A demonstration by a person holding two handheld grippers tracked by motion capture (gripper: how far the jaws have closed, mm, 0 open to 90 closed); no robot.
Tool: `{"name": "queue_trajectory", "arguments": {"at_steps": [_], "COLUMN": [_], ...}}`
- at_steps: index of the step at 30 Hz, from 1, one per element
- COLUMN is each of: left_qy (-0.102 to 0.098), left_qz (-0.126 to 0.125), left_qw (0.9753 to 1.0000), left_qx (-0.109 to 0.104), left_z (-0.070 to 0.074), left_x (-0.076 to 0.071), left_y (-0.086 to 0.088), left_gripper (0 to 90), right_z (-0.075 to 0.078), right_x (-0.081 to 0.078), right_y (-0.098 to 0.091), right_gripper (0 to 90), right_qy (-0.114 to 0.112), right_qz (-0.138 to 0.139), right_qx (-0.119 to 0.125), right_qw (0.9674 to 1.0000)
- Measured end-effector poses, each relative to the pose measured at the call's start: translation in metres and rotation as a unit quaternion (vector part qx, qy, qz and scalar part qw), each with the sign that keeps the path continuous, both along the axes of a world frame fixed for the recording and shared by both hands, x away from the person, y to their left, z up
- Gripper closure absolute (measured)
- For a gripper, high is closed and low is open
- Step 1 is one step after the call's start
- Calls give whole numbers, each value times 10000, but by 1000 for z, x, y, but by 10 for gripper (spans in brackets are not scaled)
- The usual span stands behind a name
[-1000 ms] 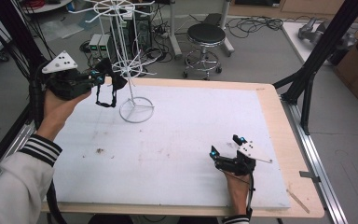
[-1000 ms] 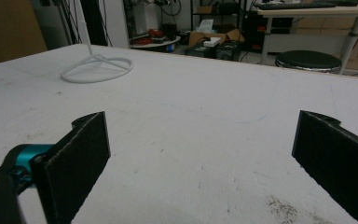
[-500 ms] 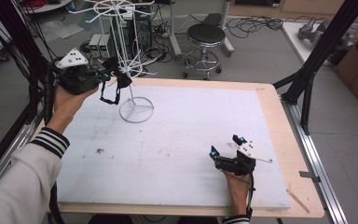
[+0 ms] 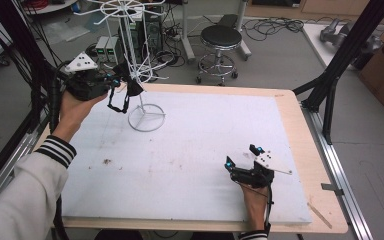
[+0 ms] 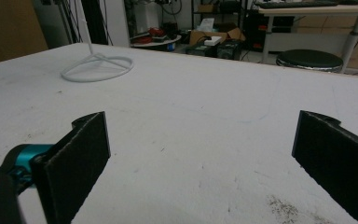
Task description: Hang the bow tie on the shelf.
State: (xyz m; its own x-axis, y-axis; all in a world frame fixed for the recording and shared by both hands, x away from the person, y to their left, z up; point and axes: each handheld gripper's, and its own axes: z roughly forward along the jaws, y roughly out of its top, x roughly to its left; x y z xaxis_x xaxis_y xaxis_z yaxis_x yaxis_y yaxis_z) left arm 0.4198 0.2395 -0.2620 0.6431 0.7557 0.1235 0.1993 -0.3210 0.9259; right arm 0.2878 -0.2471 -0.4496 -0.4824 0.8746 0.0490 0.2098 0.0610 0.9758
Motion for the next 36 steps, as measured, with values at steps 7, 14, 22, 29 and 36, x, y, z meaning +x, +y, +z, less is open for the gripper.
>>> {"name": "queue_trajectory", "arguments": {"at_steps": [7, 14, 22, 29, 36], "left_qy": [123, 284, 298, -5, -195], "left_qz": [-34, 183, -14, -55, -86], "left_qw": [9999, 9994, 9988, 9980, 9964], "left_qx": [-90, -105, -394, -627, -824], "left_z": [-1, -3, -3, -11, -29], "left_x": [-1, -3, -6, -30, -56], "left_y": [1, 1, 6, 22, 45], "left_gripper": [797, 542, 238, 163, 108], "right_z": [0, 0, 0, 0, 0], "right_x": [0, 0, 0, -1, 0], "right_y": [0, 0, 0, 0, 0], "right_gripper": [30, 30, 30, 30, 30], "right_qy": [16, 26, 20, 7, 30], "right_qz": [-4, -19, -19, -34, -36], "right_qx": [9, 18, 29, 71, 44], "right_qw": [10000, 10000, 10000, 10000, 10000]}}
